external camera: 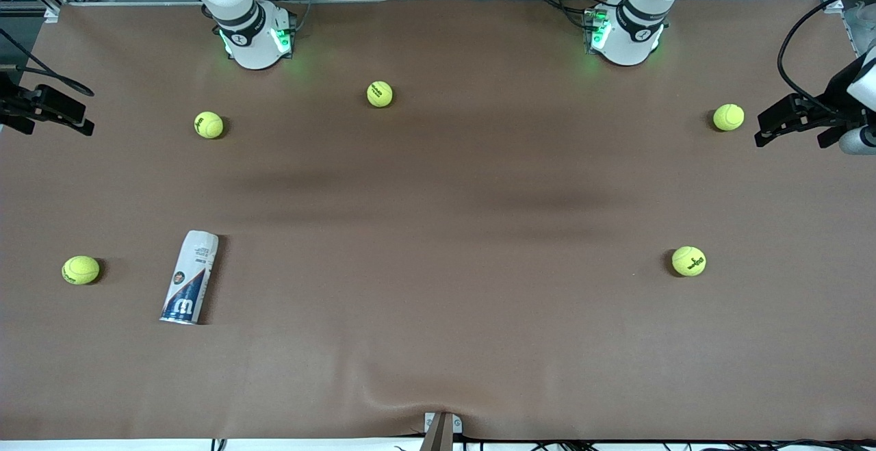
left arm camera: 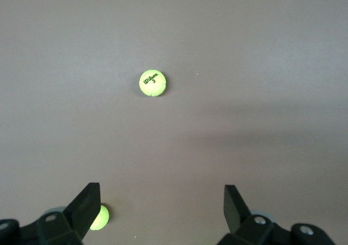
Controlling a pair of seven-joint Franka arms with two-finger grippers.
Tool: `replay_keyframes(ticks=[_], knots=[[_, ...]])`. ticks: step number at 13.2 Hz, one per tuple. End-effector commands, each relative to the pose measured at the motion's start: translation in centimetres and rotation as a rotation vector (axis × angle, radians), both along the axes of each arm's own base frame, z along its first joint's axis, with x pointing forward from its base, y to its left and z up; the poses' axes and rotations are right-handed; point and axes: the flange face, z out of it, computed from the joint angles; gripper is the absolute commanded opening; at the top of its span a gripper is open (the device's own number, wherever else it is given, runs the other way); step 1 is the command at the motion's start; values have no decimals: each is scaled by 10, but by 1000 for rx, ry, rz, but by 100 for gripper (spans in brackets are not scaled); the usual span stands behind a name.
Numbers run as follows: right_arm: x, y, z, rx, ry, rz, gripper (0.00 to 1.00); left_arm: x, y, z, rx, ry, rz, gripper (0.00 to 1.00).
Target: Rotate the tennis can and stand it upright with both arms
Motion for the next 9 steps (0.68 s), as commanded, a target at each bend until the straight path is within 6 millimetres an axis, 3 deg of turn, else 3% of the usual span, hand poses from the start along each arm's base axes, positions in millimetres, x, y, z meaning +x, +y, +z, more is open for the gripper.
replay_keyframes(ticks=[1, 6, 9], knots=[[-5, 1, 1, -5, 2, -13, 100, -6, -3, 10, -19, -3, -11, 100], [-1, 1, -3, -7, 1, -12, 100, -5, -6, 8, -25, 2, -12, 100], [14, -7, -27, -9, 30, -15, 100, -6, -18, 6, -22, 17, -25, 100]])
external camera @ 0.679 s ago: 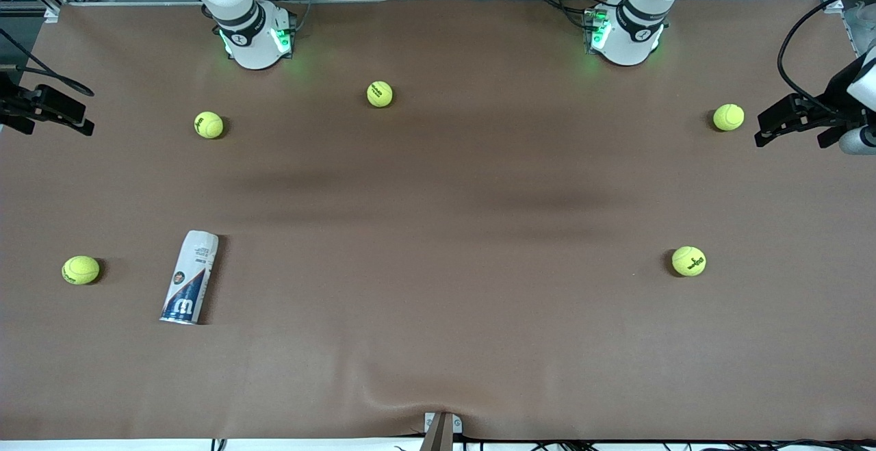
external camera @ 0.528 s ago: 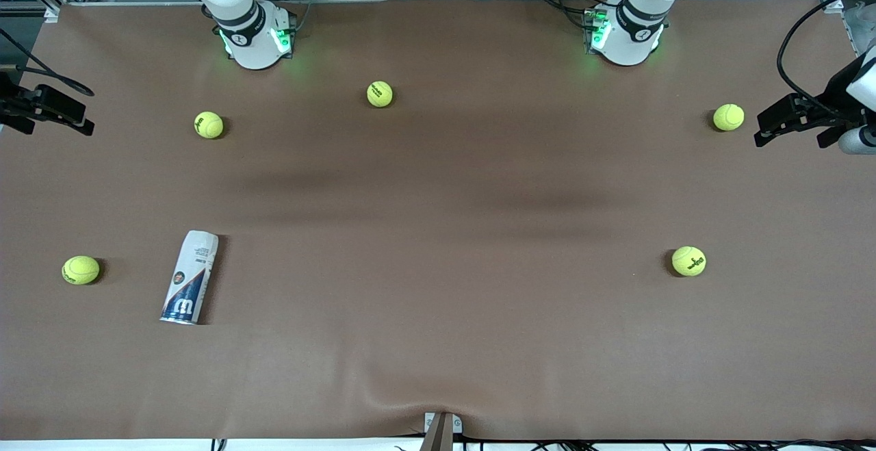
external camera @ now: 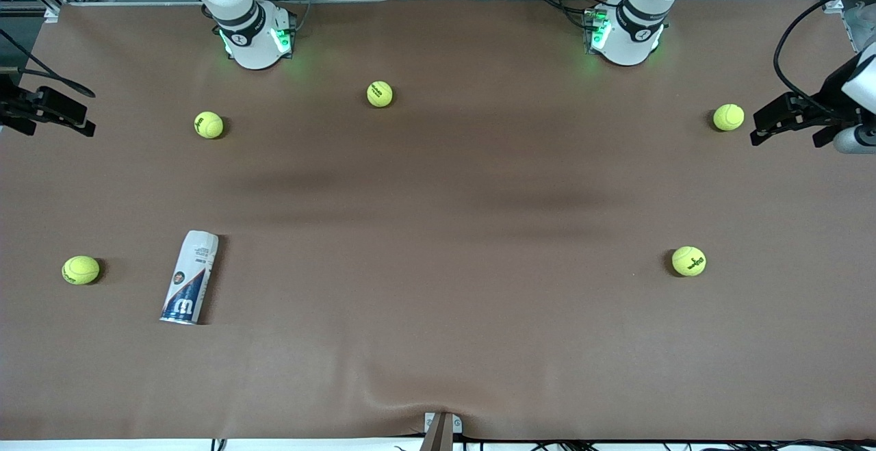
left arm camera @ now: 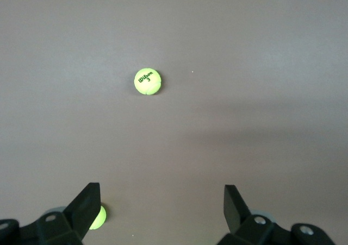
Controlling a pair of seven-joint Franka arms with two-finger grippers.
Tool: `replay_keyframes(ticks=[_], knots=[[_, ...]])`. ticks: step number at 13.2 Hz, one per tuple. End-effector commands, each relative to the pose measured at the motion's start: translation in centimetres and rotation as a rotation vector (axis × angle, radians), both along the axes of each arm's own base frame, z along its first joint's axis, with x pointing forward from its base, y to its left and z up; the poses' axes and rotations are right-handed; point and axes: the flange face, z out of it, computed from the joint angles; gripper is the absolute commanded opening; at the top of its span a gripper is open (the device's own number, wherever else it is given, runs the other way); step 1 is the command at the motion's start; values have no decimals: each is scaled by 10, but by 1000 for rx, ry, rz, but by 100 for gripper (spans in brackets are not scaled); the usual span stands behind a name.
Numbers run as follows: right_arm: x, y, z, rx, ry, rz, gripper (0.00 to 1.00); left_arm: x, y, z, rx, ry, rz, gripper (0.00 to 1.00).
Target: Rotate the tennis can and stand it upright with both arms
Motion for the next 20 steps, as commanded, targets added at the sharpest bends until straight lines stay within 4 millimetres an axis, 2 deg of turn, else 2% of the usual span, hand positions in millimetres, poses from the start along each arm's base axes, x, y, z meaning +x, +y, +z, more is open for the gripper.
replay_keyframes(ticks=[1, 4, 10, 15, 17, 20], knots=[[15, -8, -28, -10, 28, -15, 100, -6, -7, 8, -13, 12, -9, 100], [49, -15, -87, -10, 72, -21, 100, -6, -3, 13, -15, 9, -4, 100], [113, -22, -222, -9, 56, -25, 100, -4, -1, 11, -15, 12, -1, 100], [145, -25, -341, -9, 4, -30, 100, -4, 4, 11, -15, 13, 5, 100], [150, -26, -370, -10, -16, -32, 100, -4, 5, 11, -15, 13, 3, 100], [151, -26, -395, -13, -23, -31, 100, -3, 5, 9, -15, 16, -1, 100]])
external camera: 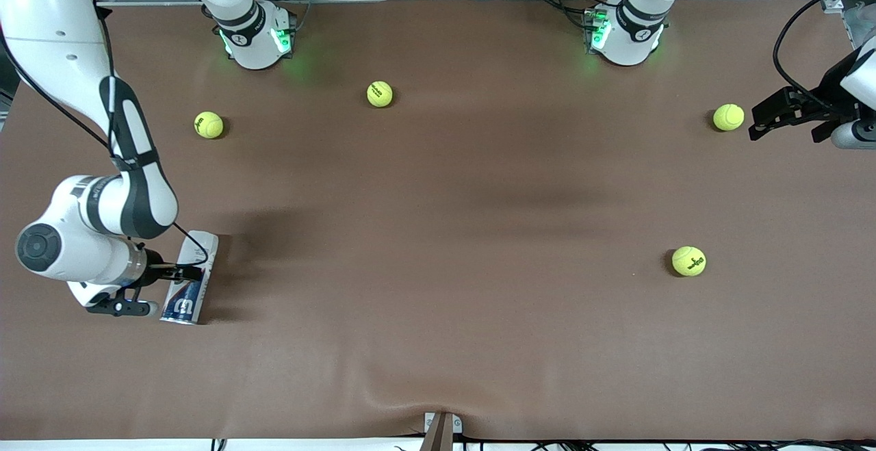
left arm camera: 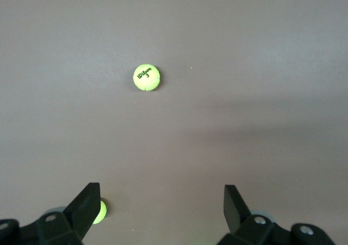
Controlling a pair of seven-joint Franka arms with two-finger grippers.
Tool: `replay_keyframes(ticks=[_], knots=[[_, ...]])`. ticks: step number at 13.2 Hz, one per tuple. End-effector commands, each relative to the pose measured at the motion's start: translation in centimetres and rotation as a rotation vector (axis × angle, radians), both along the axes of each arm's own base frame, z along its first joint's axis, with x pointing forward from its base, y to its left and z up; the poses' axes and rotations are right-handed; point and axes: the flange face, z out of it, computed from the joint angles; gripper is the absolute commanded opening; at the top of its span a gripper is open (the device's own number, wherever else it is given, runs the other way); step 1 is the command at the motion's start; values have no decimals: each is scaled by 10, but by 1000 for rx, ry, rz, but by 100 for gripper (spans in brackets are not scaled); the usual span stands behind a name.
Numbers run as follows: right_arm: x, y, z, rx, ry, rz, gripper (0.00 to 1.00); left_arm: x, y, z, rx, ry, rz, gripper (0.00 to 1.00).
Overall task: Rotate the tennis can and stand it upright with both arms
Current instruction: 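Reach the right gripper down to the lying Wilson can and grasp it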
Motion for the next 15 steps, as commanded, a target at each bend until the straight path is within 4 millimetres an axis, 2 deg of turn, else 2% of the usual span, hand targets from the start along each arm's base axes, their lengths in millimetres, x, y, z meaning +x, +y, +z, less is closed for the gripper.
replay_keyframes(ticks=[1, 8, 9, 11, 12, 14, 15], knots=[[5, -6, -10, 5, -25, -12, 100, -1, 2, 2, -16, 7, -5, 100], [-2, -9, -41, 10, 16, -16, 100, 0, 2, 1, -17, 9, -7, 100], [-2, -9, -41, 10, 17, -14, 97, 0, 2, 1, -17, 9, -8, 100], [-7, -7, -46, 12, 32, -13, 76, 0, 2, 1, -16, 7, -10, 100], [-7, -7, -47, 12, 34, -13, 71, 0, 2, 1, -16, 8, -10, 100], [-5, -5, -41, 11, 29, -11, 69, 0, 2, 1, -17, 7, -8, 100], [-2, 0, -28, 10, 13, -1, 69, 0, 3, 1, -17, 9, -4, 100]])
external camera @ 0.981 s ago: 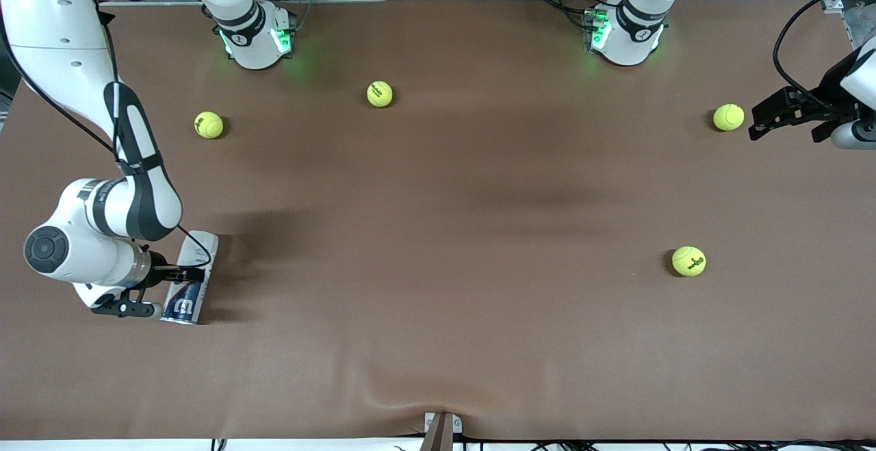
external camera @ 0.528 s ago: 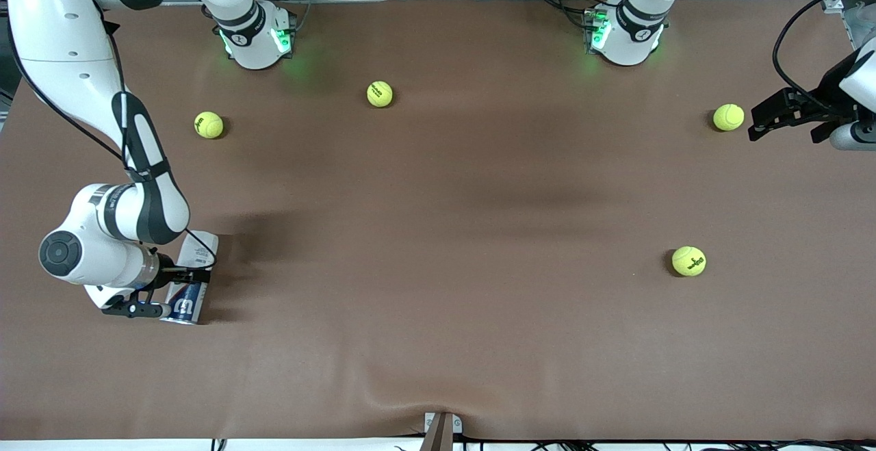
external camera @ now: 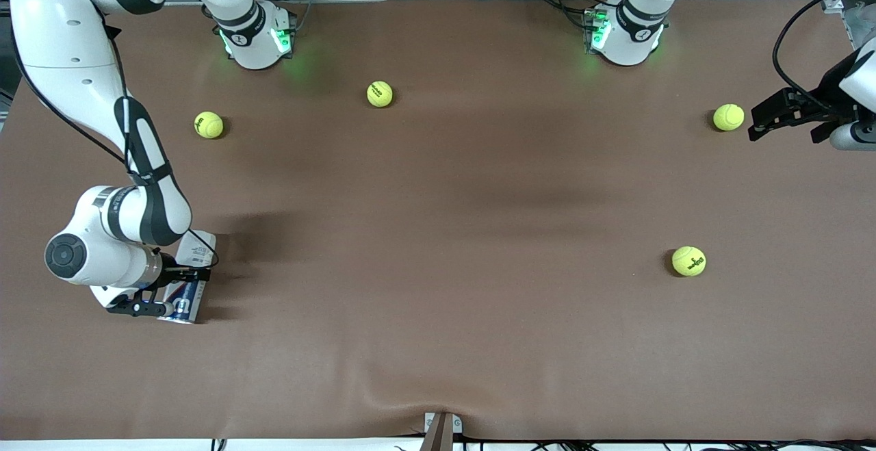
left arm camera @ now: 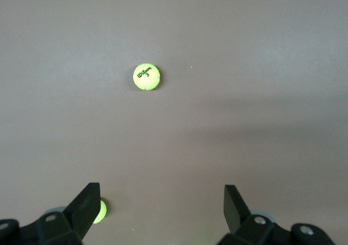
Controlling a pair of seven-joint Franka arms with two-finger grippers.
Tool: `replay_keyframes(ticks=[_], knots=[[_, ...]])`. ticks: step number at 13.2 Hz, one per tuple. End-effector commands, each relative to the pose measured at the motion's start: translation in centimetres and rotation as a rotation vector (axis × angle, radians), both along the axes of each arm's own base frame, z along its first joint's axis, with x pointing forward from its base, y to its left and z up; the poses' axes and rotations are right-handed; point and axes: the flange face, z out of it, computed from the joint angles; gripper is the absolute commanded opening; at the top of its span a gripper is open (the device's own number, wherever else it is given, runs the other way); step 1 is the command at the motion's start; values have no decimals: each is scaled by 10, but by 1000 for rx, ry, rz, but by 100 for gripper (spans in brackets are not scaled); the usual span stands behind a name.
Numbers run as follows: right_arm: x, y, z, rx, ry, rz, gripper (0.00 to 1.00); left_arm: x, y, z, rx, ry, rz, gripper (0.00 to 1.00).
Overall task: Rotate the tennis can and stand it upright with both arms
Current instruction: 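Move the can with the right gripper to the table's middle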
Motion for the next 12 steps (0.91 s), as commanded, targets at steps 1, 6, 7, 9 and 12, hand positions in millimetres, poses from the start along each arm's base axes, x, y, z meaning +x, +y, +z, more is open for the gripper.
replay_keyframes(ticks=[1, 6, 7, 9, 12], knots=[[5, 10, 31, 10, -19, 29, 69, -1, 4, 3, -17, 4, 1, 100], [10, 107, 115, 22, -17, 369, 71, -1, 7, 3, -19, 4, 4, 100], [7, 141, 125, 27, -29, 501, 71, 0, 7, 2, -19, 6, 7, 100], [-5, 219, 133, 36, -41, 742, 71, -1, 8, 3, -19, 6, 11, 100], [-47, 354, 136, 27, -46, 1062, 71, 1, 7, 0, -19, 12, 9, 100]])
